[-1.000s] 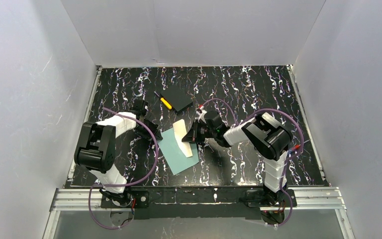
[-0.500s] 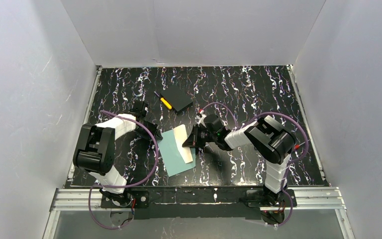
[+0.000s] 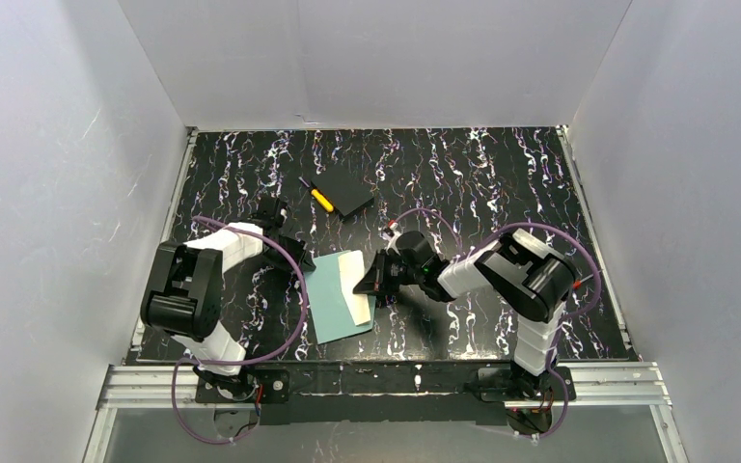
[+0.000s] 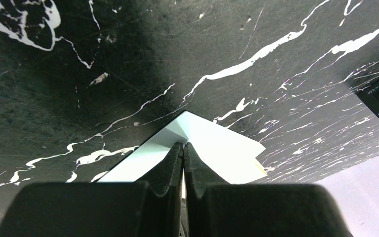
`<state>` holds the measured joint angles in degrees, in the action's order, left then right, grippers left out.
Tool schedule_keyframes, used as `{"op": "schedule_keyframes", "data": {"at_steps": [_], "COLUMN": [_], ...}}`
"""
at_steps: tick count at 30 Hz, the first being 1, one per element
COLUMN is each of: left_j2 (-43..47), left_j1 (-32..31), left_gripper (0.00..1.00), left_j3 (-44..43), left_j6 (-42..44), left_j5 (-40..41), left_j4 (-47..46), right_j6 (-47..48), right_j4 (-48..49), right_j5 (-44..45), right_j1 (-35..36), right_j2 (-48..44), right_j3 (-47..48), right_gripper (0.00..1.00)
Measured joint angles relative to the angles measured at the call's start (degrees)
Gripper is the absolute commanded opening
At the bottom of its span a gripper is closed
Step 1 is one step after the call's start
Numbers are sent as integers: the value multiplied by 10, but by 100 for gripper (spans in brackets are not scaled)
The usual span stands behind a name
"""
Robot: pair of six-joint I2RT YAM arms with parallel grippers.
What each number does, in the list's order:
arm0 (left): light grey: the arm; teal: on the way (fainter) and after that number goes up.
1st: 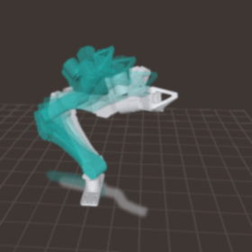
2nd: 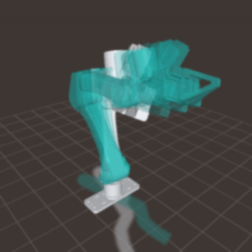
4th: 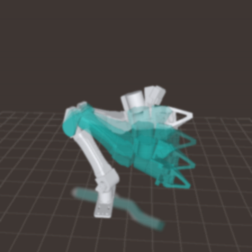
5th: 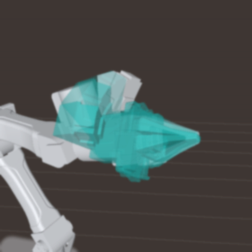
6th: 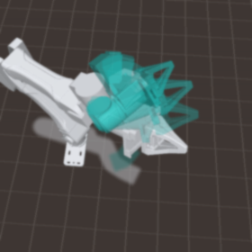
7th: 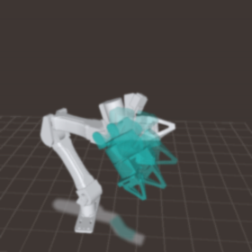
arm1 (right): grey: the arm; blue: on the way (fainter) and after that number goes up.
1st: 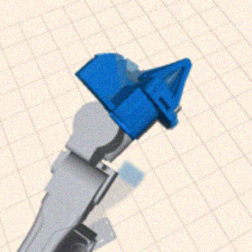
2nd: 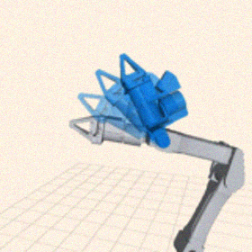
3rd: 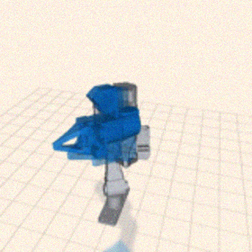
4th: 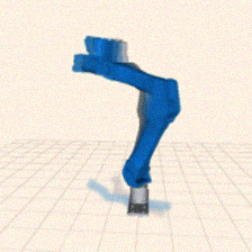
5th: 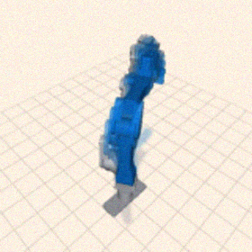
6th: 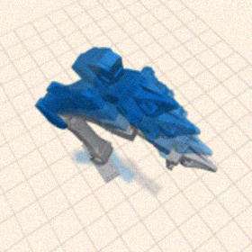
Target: Place the letter into the envelope and seal it
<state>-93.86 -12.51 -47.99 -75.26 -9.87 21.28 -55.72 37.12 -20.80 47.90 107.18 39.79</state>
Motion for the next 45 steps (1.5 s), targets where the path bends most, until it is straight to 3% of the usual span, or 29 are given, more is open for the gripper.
{"op": "schedule_keyframes", "data": {"at_steps": [15,16,19,24,28,30,31,33,38,40,43,45], "left_j2": [10,13,18,11,31,57,73,102,144,136,104,97], "left_j1": [0,0,0,-5,-6,-6,-6,-5,-5,-5,-3,-3], "left_gripper": [0,4,29,62,79,85,86,87,74,67,64,62], "left_j3": [13,15,15,-20,-43,-56,-61,-62,-10,23,58,67], "left_j6": [6,11,38,111,171,202,216,240,289,300,307,304], "left_j5": [-2,-2,-6,-12,11,27,35,46,31,6,-58,-108], "left_j4": [-21,-24,-30,-23,31,73,91,118,141,139,127,104], "right_j6": [-15,-14,-8,10,33,43,48,55,80,92,116,134], "right_j4": [0,-3,-23,-48,-70,-78,-82,-86,-126,-159,-209,-243], "right_j5": [-23,-25,-23,-19,-6,-2,-2,-3,16,29,55,68], "right_j1": [10,12,16,19,22,24,25,25,22,21,19,16], "right_j2": [13,18,23,23,22,21,21,19,18,16,14,14], "right_j3": [9,18,35,53,71,78,82,92,131,147,171,181], "right_gripper": [1,3,9,17,27,39,49,58,63,60,41,40]}}
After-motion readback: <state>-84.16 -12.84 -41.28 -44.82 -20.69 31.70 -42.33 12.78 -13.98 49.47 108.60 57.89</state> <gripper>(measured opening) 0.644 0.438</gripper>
